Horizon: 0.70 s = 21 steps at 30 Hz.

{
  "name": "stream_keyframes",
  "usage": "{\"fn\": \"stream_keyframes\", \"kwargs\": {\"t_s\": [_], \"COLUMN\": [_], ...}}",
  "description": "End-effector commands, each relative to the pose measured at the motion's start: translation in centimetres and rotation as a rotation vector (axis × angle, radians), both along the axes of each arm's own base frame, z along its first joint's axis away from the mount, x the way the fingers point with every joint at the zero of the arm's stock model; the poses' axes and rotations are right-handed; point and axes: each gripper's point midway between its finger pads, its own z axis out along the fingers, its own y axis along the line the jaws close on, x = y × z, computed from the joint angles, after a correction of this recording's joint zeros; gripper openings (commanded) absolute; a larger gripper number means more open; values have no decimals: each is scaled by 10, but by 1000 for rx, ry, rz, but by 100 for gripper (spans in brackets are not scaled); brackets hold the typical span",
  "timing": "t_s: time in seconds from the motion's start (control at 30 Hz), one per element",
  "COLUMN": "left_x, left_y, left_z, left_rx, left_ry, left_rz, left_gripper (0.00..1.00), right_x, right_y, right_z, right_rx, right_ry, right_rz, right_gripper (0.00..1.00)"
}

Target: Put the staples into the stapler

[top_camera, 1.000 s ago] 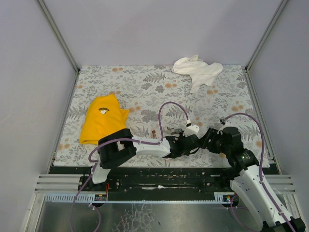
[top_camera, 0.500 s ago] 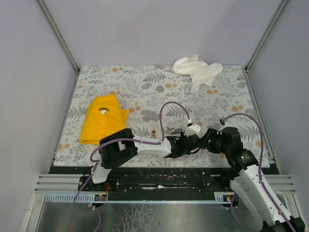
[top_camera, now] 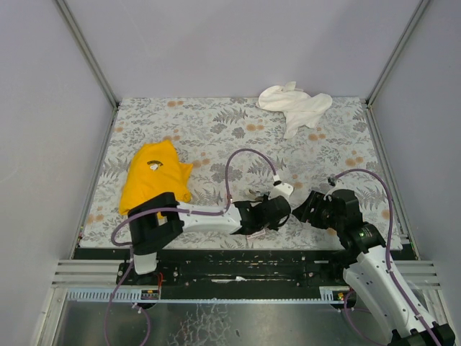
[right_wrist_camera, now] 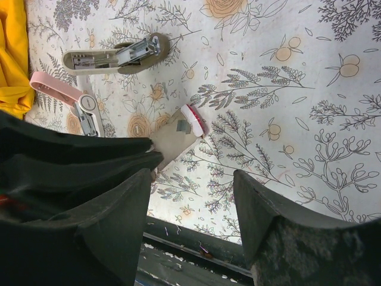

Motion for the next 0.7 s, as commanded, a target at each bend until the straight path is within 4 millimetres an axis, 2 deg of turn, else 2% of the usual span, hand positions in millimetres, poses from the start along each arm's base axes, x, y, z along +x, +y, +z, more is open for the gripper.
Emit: {"fn": "stream_keyframes", "kwargs": {"t_s": [0.0,0.2,0.4,0.53,0.67], "left_x": [11,17,20,23,26], "left_y": [-9,-13,-18,-17,-13], "left_z": [45,37,17,13,9], "left_rx": [-123,-107,-59,-53,-37], "left_ry": [-30,-5,30,33,31], "left_rz": [-4,12,44,83,115], "left_gripper": [23,25,33,40,43], "right_x": [7,6,6,6,6], "right_y": [3,3,3,3,3], "right_z": [11,8,7,6,4], "right_rx": [11,12,8,8,7], "right_ry": [-52,-44,-41,-43,-39], "right_rz": [13,19,21,19,19], "right_gripper": [64,64,64,64,64]}}
